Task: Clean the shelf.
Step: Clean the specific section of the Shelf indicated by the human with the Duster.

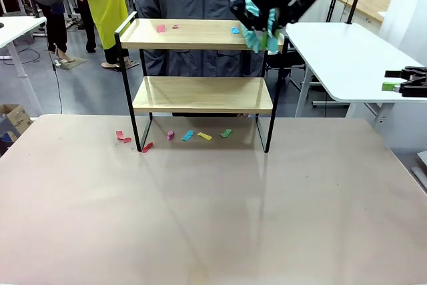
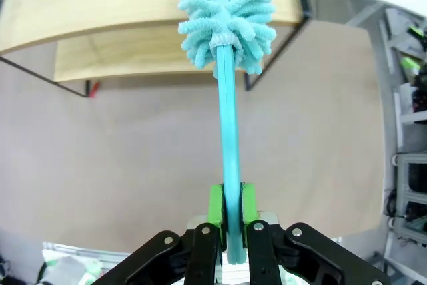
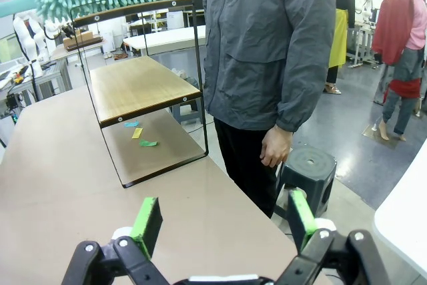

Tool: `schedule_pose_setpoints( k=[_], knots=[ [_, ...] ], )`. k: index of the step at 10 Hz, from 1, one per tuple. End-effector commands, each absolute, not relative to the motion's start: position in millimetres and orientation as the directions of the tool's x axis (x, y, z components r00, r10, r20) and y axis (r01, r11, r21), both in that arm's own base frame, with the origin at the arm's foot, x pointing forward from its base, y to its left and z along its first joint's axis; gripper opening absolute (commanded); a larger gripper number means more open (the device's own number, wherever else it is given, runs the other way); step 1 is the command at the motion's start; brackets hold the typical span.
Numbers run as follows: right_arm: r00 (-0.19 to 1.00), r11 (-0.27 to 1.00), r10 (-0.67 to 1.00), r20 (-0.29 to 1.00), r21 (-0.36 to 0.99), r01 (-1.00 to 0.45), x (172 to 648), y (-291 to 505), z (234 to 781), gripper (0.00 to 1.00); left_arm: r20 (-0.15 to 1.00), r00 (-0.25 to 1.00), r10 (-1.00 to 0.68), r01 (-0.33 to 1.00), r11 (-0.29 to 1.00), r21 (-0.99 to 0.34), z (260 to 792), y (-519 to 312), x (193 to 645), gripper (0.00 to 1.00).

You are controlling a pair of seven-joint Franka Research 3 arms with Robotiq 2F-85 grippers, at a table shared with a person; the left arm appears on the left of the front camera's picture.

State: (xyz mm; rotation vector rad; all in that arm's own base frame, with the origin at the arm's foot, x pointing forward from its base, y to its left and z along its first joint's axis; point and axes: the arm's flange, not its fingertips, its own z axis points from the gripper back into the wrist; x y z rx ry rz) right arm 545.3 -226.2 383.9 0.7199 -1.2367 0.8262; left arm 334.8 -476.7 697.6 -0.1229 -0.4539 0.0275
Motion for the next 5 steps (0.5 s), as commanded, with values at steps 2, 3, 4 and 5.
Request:
schedule_pose_setpoints(
  k=[2, 3, 4, 5],
  knots=[
    [0.118, 0.521, 0.146, 0.982, 0.025, -0.853, 545.7, -223.6, 386.9, 1.0, 0.395, 0.919, 0.006, 0.01, 0.999, -0.04, 697.6, -420.3, 347.8, 0.13],
    [0.118, 0.521, 0.146, 0.982, 0.025, -0.853, 545.7, -223.6, 386.9, 1.0, 0.378, 0.926, 0.0, 0.006, 1.0, -0.013, 693.4, -405.8, 352.8, 0.13],
    [0.118, 0.521, 0.146, 0.982, 0.025, -0.853, 545.7, -223.6, 386.9, 1.0, 0.375, 0.927, 0.018, -0.025, 1.0, 0.013, 691.0, -386.2, 357.8, 0.13],
    [0.118, 0.521, 0.146, 0.982, 0.025, -0.853, 545.7, -223.6, 386.9, 1.0, 0.379, 0.925, 0.037, -0.05, 0.999, 0.023, 692.0, -368.6, 361.5, 0.13]
  ],
)
